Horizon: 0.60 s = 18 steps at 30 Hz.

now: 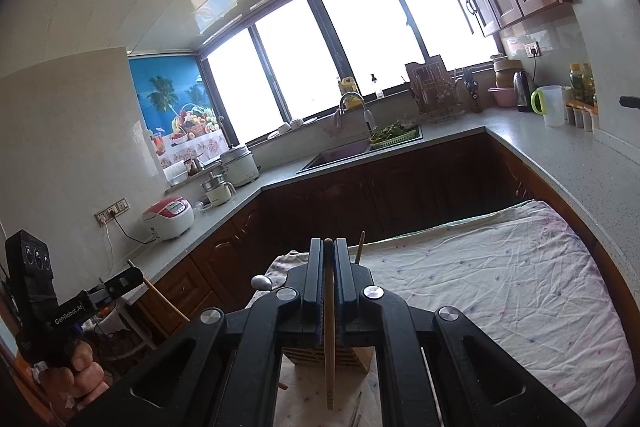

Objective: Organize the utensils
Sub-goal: 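Lift both chopsticks and carry both tools over the wooden holder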

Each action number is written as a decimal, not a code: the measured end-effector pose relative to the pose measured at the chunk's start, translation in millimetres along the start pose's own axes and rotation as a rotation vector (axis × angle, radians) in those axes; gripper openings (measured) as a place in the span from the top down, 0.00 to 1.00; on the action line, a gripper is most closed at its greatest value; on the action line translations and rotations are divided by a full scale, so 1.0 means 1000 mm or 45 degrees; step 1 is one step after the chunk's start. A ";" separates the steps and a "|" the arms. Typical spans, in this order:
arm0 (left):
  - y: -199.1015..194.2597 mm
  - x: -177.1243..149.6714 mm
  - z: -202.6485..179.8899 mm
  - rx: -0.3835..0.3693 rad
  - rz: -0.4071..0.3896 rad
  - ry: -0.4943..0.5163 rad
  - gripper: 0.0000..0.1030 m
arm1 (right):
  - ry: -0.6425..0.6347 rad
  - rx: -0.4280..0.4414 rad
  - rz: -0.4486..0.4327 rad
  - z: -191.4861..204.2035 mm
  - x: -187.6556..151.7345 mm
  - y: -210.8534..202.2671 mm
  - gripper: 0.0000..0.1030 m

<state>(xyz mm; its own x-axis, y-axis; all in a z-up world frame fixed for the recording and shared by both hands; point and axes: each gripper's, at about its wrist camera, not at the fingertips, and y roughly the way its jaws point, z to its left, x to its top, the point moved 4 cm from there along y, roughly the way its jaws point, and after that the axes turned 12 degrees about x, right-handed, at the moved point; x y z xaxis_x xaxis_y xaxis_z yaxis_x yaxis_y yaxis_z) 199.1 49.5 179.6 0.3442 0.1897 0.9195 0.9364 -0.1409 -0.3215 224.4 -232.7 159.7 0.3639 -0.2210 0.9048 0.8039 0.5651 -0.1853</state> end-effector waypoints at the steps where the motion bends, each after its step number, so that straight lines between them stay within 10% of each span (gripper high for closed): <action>1: 0.001 0.007 0.001 0.013 -0.023 0.003 0.96 | -0.009 0.004 -0.008 0.002 0.005 0.006 0.95; 18: 0.097 0.018 0.050 0.162 -0.040 -0.112 0.96 | -0.039 -0.058 -0.045 -0.021 0.017 0.091 0.95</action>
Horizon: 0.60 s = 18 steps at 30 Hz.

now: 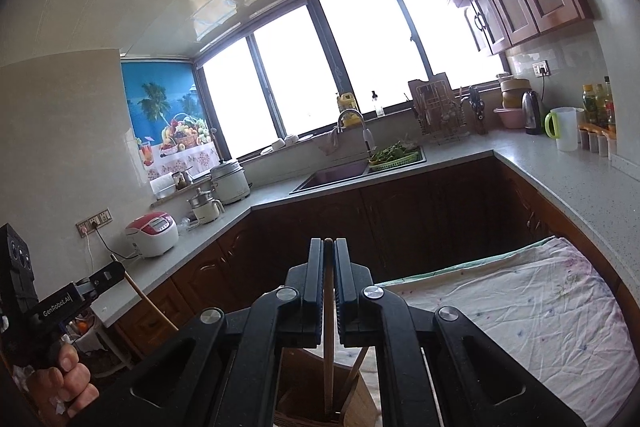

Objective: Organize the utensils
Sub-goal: 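Lift both chopsticks and carry both tools over the wooden holder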

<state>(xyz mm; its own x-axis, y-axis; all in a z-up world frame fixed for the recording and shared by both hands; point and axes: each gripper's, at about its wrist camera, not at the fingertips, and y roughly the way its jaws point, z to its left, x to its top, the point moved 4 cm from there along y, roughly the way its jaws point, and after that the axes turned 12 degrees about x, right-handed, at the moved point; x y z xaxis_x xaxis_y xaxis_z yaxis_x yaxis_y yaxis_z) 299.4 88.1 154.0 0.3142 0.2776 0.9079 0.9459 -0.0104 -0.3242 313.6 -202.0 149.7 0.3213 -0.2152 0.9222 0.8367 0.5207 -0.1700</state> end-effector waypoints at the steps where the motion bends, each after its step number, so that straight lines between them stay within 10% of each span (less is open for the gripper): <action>1: 0.006 -0.004 0.002 0.005 0.011 -0.013 0.96 | 0.004 -0.006 0.006 -0.003 -0.005 0.003 0.95; 18: 0.052 -0.068 -0.001 0.053 0.152 -0.011 0.96 | 0.057 -0.058 0.101 -0.025 -0.053 0.034 0.95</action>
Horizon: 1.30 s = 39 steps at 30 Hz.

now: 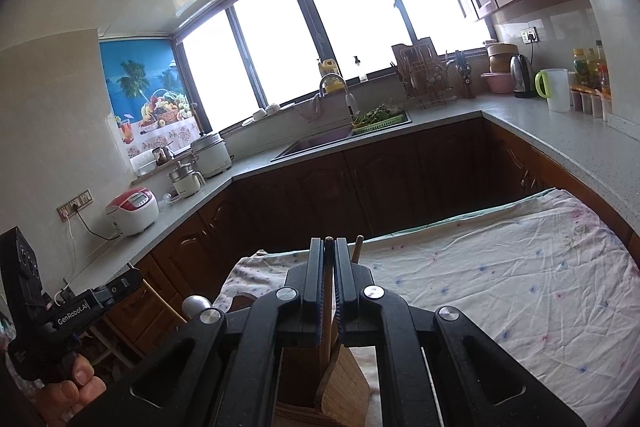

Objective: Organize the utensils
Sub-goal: 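Lift both chopsticks and carry both tools over the wooden holder, then open both tools to drop the chopsticks into the holder, then withdraw both tools back toward the fork and chopsticks on the cloth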

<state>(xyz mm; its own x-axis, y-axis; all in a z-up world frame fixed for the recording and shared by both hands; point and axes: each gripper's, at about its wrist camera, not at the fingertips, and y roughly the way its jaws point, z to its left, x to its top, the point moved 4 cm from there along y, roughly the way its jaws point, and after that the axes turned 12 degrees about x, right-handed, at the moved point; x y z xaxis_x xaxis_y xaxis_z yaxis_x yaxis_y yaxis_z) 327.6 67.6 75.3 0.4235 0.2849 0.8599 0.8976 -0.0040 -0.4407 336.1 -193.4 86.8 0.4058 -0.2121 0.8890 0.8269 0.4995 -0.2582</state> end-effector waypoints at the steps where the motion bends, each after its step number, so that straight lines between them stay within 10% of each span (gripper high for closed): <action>1: 0.000 0.001 -0.001 0.010 -0.004 0.014 0.95 | 0.001 -0.004 0.005 -0.001 0.000 0.001 0.95; 15: 0.003 0.007 -0.001 0.016 0.023 0.017 0.95 | 0.046 -0.001 0.037 -0.009 -0.003 0.005 0.94; 20: 0.001 0.006 0.004 0.032 0.038 -0.007 0.76 | 0.081 0.019 0.049 -0.012 -0.004 0.003 0.87; 28: -0.018 -0.005 0.014 0.066 0.044 -0.055 0.26 | 0.066 0.046 -0.011 -0.002 -0.002 -0.021 0.24; 39: -0.054 -0.043 0.033 0.104 0.131 -0.085 0.10 | 0.073 0.067 0.027 0.006 -0.025 -0.067 0.04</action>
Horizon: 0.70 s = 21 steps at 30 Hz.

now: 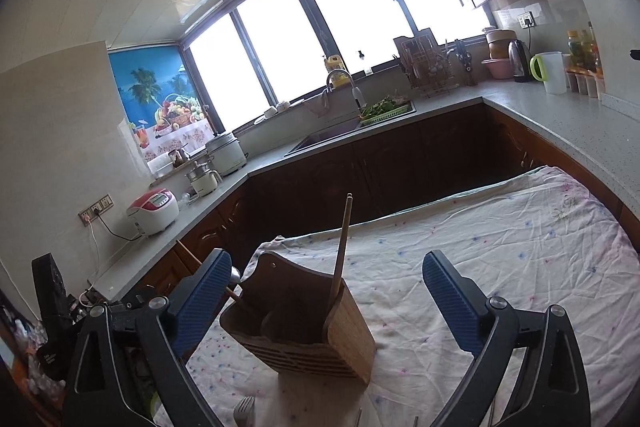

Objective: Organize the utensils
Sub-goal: 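Withdraw both tools back toward the fork and chopsticks on the cloth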

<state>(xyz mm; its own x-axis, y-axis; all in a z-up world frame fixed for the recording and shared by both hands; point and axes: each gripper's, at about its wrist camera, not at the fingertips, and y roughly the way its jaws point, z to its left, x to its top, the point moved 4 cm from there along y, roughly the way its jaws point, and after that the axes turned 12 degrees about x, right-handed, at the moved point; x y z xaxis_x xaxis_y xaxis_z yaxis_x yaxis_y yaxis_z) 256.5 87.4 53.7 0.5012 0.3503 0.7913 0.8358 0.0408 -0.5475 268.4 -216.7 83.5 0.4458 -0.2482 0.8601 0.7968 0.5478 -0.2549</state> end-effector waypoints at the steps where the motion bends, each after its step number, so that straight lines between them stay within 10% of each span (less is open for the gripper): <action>1: -0.002 -0.005 0.001 0.002 0.013 0.000 0.10 | 0.002 -0.002 0.008 0.000 -0.005 -0.005 0.03; 21: -0.038 -0.094 -0.003 0.000 0.193 0.103 0.10 | -0.001 -0.243 0.148 -0.025 -0.101 -0.105 0.01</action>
<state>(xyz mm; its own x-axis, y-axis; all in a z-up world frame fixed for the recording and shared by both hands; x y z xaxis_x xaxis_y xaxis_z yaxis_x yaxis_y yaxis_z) 178.9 50.1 1.1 0.6381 0.2758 0.7188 0.7491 -0.0070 -0.6624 149.6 -269.6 11.9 0.5391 -0.1915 0.8202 0.8028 0.4116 -0.4315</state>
